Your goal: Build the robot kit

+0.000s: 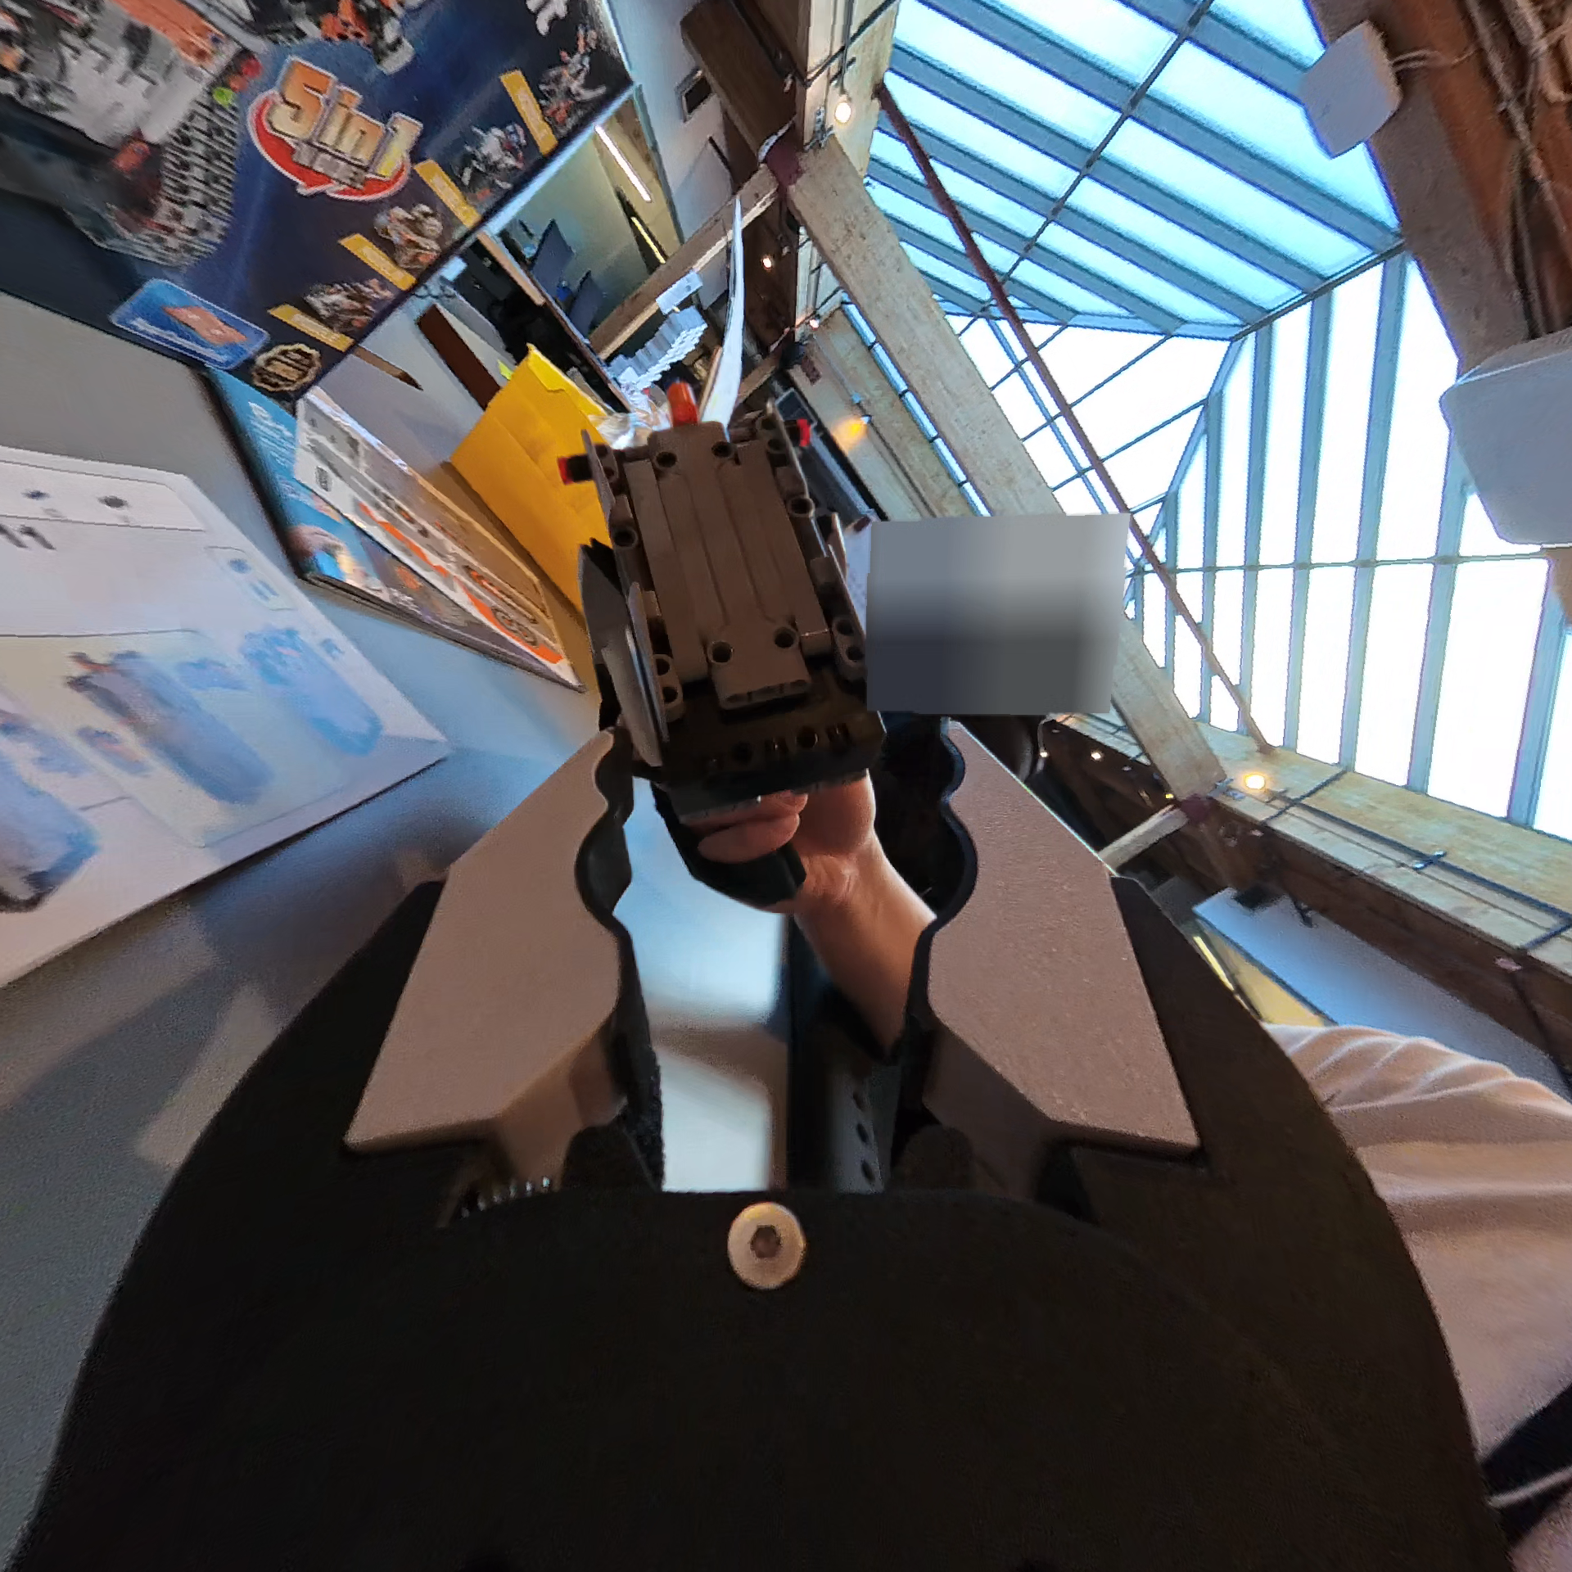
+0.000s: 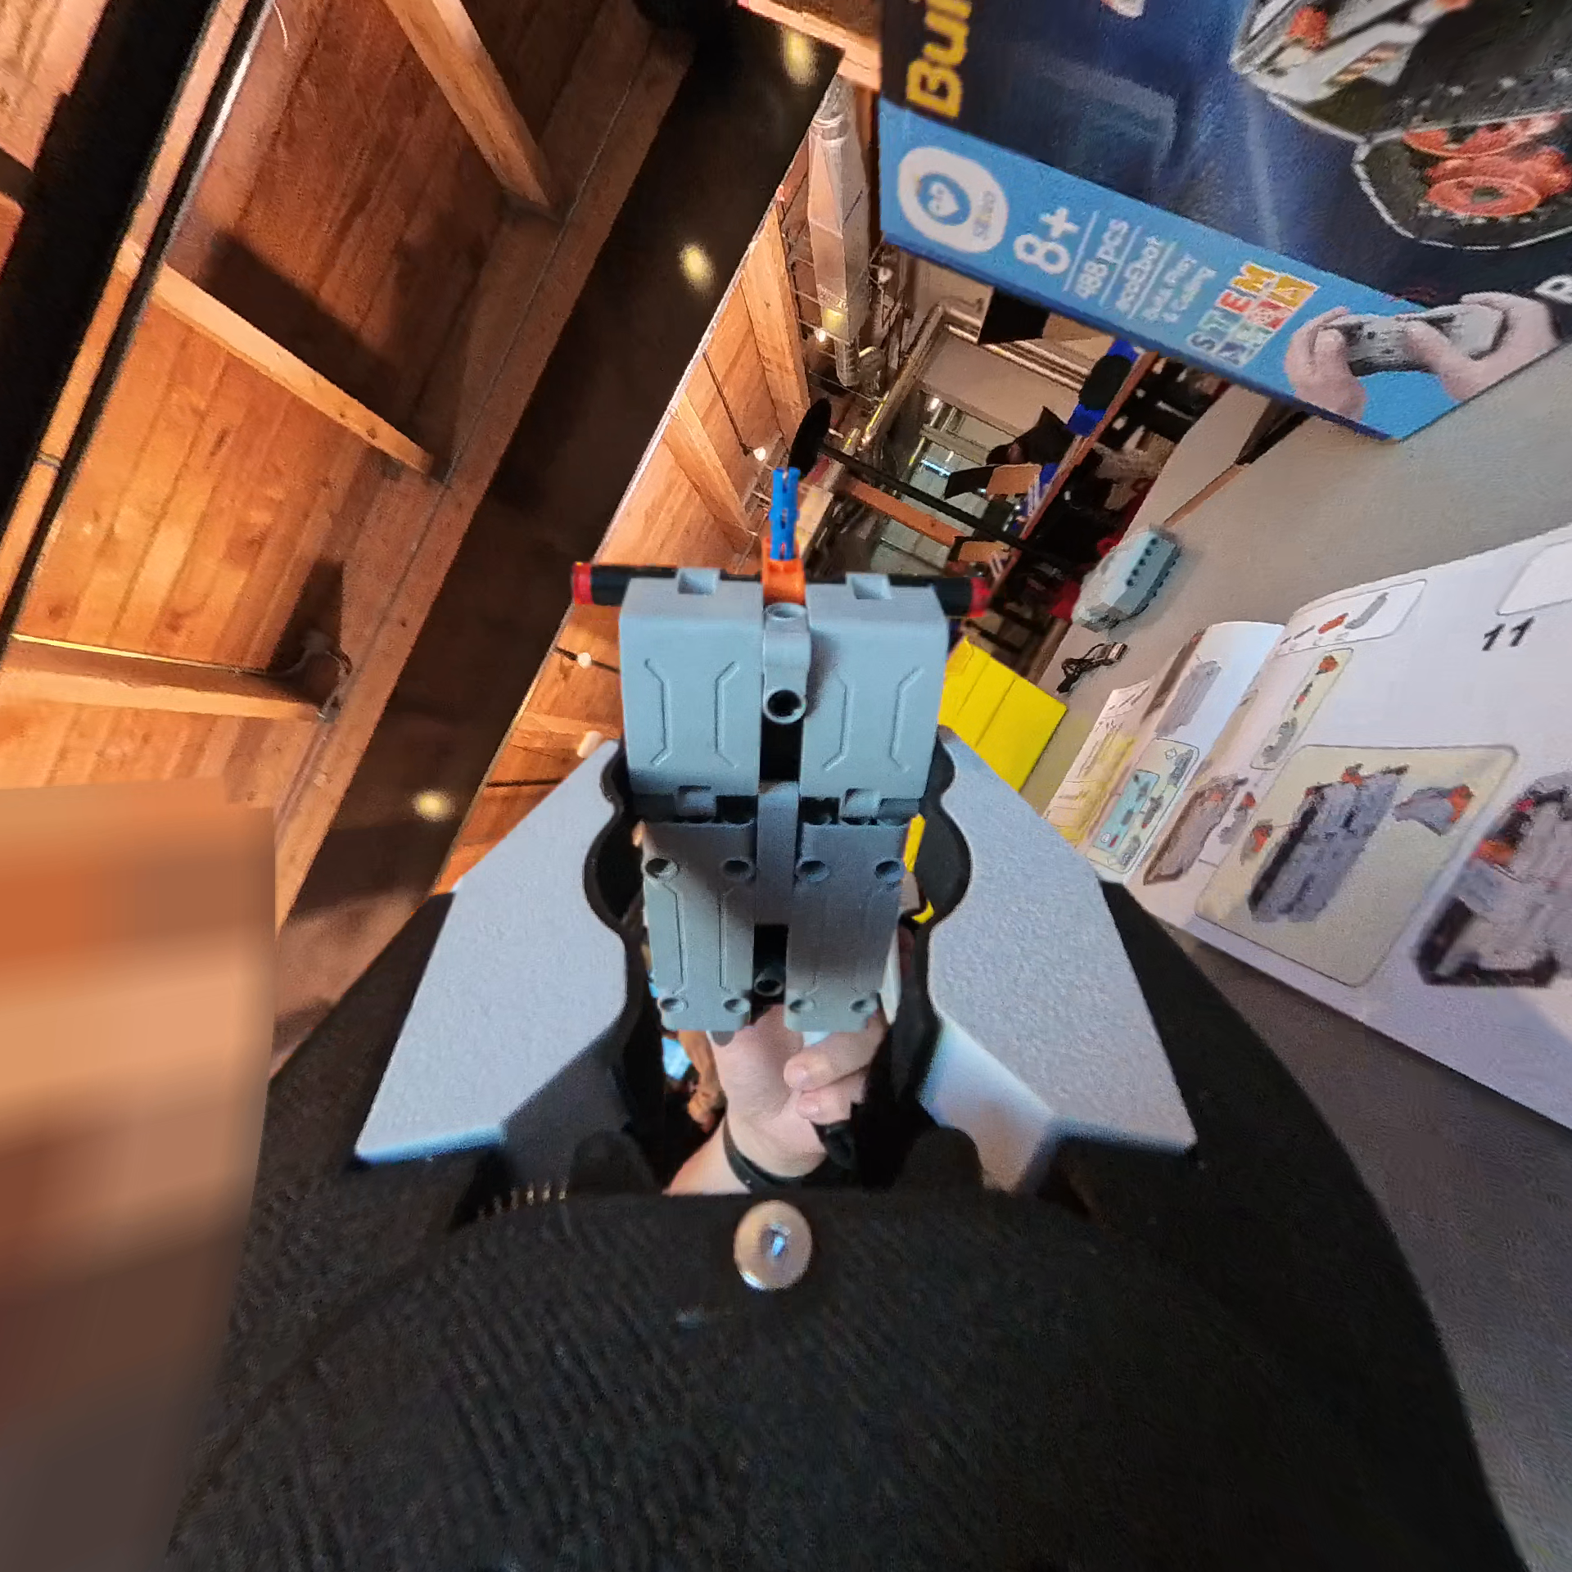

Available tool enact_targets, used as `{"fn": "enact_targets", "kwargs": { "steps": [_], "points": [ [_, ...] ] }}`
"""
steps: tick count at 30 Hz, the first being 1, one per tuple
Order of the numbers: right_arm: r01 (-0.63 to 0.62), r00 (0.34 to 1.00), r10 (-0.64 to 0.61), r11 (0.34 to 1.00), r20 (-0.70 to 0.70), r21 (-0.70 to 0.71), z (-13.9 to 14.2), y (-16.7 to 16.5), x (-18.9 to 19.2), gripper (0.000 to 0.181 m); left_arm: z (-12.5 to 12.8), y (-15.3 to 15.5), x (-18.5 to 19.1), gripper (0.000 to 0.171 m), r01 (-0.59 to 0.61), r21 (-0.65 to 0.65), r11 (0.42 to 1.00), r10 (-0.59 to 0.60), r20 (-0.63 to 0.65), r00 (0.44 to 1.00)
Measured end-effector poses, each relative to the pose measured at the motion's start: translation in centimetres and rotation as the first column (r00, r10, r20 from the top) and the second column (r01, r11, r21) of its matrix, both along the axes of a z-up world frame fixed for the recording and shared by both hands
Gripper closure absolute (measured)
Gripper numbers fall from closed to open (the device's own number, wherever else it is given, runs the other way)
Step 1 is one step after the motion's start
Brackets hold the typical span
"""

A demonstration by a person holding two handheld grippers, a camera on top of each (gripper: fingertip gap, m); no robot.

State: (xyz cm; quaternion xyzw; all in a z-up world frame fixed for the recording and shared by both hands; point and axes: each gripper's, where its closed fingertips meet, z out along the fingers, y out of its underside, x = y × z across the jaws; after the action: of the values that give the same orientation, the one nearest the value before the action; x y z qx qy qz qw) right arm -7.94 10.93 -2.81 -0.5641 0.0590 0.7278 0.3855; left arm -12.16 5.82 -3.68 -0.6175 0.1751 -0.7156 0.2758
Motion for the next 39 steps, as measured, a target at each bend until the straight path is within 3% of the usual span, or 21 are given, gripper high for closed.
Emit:
{"fn": "enact_targets", "kwargs": {
  "steps": [5, 9, 14, 17, 20, 22, 25, 28, 35, 39],
  "points": [
    [-0.006, 0.996, -0.001, 0.997, -0.088, -0.073, -1.1, 0.8, 2.0, 0.118, -0.7, 1.3, -1.5, 0.098, -0.06, 0.02, 0.998, 0.061, -0.039, 0.997],
    [-0.02, 0.98, 0.0, 0.995, -0.2, -0.097, -0.6, 0.5, 2.4, 0.119, 0.8, 3.5, -3.0, 0.096, -0.142, 0.099, 0.985, 0.146, -0.038, 0.989],
    [0.025, 0.995, -0.023, 1.0, -0.098, 0.018, 0.0, 0.2, 2.6, 0.118, 5.2, 6.5, -4.8, 0.097, -0.329, 0.369, 0.869, 0.376, -0.063, 0.924],
    [0.04, 0.993, -0.031, 0.996, -0.115, 0.079, 1.1, 0.0, 3.2, 0.118, 7.3, 8.6, -4.2, 0.097, -0.392, 0.438, 0.809, 0.458, -0.052, 0.888],
    [0.016, 0.997, -0.013, 0.999, -0.073, 0.036, 0.3, 0.0, 3.2, 0.118, 7.9, 9.4, -2.7, 0.1, -0.384, 0.386, 0.839, 0.412, 0.009, 0.911],
    [0.004, 0.999, -0.004, 1.0, -0.045, 0.005, -0.6, 0.1, 3.0, 0.118, 6.2, 9.3, -2.3, 0.099, -0.392, 0.367, 0.843, 0.419, 0.007, 0.908],
    [-0.015, 0.997, 0.012, 0.999, -0.073, -0.04, -1.0, 0.4, 3.1, 0.118, 2.7, 7.9, -2.4, 0.092, -0.309, 0.316, 0.897, 0.35, -0.08, 0.933],
    [-0.01, 0.996, 0.006, 0.998, -0.086, -0.054, -0.9, 0.7, 3.5, 0.118, 4.0, 8.6, -4.3, 0.09, -0.329, 0.279, 0.902, 0.353, -0.037, 0.935],
    [0.037, 0.992, -0.052, 0.991, -0.113, -0.131, -2.0, 1.4, 5.1, 0.118, 4.9, 12.1, -11.5, 0.089, -0.555, 0.414, 0.721, 0.64, -0.091, 0.763],
    [0.012, 0.986, -0.037, 0.989, -0.165, -0.147, -2.1, 1.5, 5.1, 0.118, 4.9, 12.8, -13.1, 0.09, -0.599, 0.394, 0.698, 0.674, -0.075, 0.735]
  ]
}}
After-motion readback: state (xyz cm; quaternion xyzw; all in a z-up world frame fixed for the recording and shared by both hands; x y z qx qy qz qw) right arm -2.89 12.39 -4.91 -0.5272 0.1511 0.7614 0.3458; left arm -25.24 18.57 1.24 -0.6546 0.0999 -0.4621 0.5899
